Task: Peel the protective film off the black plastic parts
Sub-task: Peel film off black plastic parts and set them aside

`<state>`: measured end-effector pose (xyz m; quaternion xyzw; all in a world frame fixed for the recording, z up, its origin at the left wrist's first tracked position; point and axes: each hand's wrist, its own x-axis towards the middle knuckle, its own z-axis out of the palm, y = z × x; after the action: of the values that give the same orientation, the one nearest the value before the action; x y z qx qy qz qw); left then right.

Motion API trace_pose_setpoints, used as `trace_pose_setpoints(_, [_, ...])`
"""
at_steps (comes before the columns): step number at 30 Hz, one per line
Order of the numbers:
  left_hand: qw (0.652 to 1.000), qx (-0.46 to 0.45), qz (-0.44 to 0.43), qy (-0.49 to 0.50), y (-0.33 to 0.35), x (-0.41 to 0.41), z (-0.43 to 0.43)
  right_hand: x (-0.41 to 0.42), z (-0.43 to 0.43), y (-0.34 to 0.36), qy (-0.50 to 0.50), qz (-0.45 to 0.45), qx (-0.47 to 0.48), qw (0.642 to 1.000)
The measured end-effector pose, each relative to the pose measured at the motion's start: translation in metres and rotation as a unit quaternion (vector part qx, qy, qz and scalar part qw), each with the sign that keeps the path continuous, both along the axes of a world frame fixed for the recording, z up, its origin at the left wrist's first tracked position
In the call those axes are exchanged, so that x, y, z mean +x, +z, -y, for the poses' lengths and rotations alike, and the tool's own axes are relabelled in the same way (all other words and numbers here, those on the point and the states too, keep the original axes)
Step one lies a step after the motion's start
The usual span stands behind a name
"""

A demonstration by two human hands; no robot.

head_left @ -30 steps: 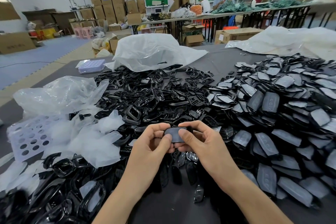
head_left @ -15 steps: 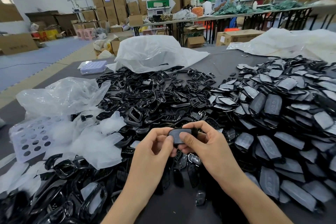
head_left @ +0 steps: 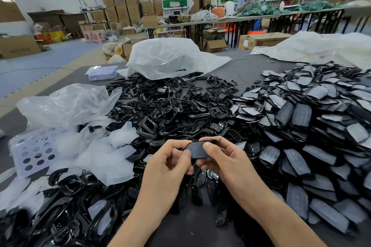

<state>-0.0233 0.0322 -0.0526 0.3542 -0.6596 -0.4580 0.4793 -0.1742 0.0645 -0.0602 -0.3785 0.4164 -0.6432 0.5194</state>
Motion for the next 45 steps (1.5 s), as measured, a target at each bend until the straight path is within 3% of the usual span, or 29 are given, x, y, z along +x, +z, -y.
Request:
trace_pose_setpoints(6, [1.0,-0.005,0.017,-0.012,-0.002,0.0,-0.001,0.0,0.002,0.001,0.022,0.036,0.017,0.999])
trace_pose_setpoints(12, [0.999,-0.023,0.037,-0.021,-0.005,0.001,-0.003,-0.002,-0.001,0.001,0.04,0.014,0.017,0.999])
trace_pose_setpoints(22, [0.979,-0.162,0.121,-0.009,-0.009,0.001,-0.005,-0.003,-0.004,0.002,0.005,-0.076,0.019,0.997])
trace_pose_setpoints(26, [0.958,-0.229,0.169,0.021,-0.005,0.0,-0.011,-0.002,-0.005,0.008,-0.014,-0.058,0.02,0.998])
trace_pose_setpoints(30, [0.914,-0.31,0.26,0.007,-0.004,0.005,-0.012,-0.002,-0.005,0.007,-0.042,-0.022,0.001,0.999])
trace_pose_setpoints(37, [0.878,-0.339,0.33,-0.074,-0.01,-0.01,-0.026,-0.01,-0.004,0.002,-0.064,-0.013,0.02,0.998])
trace_pose_setpoints(41, [0.92,-0.292,0.255,-0.065,-0.012,-0.008,-0.025,-0.014,-0.001,0.006,-0.069,0.022,0.014,0.997])
trace_pose_setpoints(45, [0.97,-0.194,0.143,0.009,-0.012,-0.003,-0.018,-0.013,-0.001,0.008,-0.065,0.025,0.02,0.997])
